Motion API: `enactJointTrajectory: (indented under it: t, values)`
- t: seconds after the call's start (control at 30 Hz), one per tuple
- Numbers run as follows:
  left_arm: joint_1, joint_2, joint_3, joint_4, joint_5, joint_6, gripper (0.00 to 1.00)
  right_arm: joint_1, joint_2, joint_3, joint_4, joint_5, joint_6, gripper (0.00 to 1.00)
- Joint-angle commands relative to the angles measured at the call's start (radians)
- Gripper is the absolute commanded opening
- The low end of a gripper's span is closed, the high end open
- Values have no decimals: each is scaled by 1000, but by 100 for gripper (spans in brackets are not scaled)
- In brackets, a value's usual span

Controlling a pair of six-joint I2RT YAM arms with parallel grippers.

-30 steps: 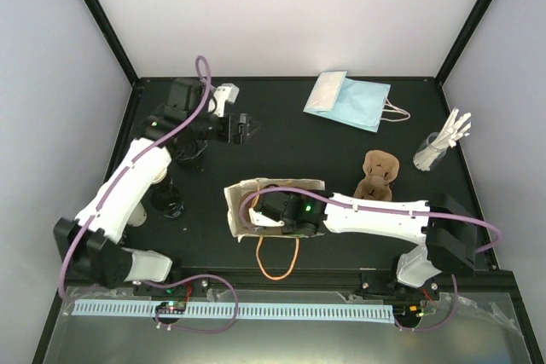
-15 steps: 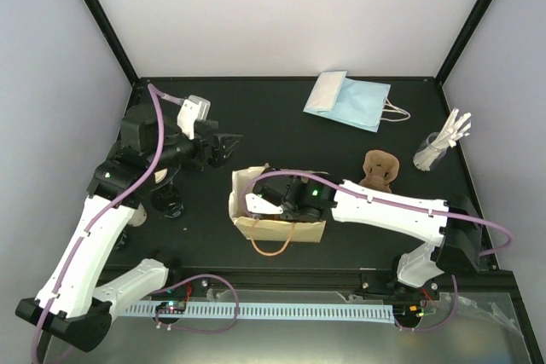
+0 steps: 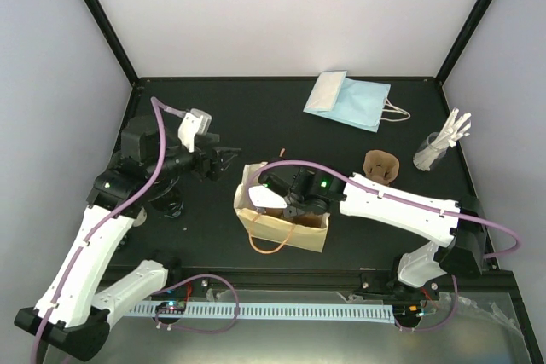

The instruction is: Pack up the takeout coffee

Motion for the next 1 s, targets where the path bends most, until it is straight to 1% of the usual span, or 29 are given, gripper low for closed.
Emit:
enactJointTrajectory:
  t: [0.0, 0.1, 0.17, 0.23, 0.3, 0.37, 0.47, 0.53, 0.63, 0.77, 0.97]
  values:
    - [0, -6, -39, 31, 102, 19, 88, -4, -33, -14, -4, -46, 9, 1]
    - [0, 13, -57, 59, 212, 35, 81, -4, -55, -13, 2, -87, 18, 1]
    - [-1, 31, -59, 63, 244, 40, 77, -3, -81, -15, 19, -97, 23, 1]
    - [-4, 47, -60, 60, 279, 46, 75, -4, -102, -25, 34, -103, 22, 1]
    - [-17, 58, -62, 63, 287, 56, 75, -4, -111, -32, 37, -105, 18, 1]
    - [-48, 72, -57, 62, 278, 83, 75, -4, -113, -36, 38, -103, 14, 1]
    - [-109, 93, -47, 50, 215, 138, 75, -4, -125, -47, 53, -110, 6, 1]
    - [-133, 116, -44, 47, 199, 162, 77, -4, -139, -55, 75, -116, 1, 1]
    - [-151, 163, -24, 28, 176, 177, 77, -4, -154, -66, 109, -118, -3, 1]
    - [-166, 229, 31, -42, 102, 188, 77, -4, -175, -75, 153, -106, 8, 1]
    - [-187, 250, 68, -98, 78, 185, 75, -4, -226, -75, 226, -88, 39, 1]
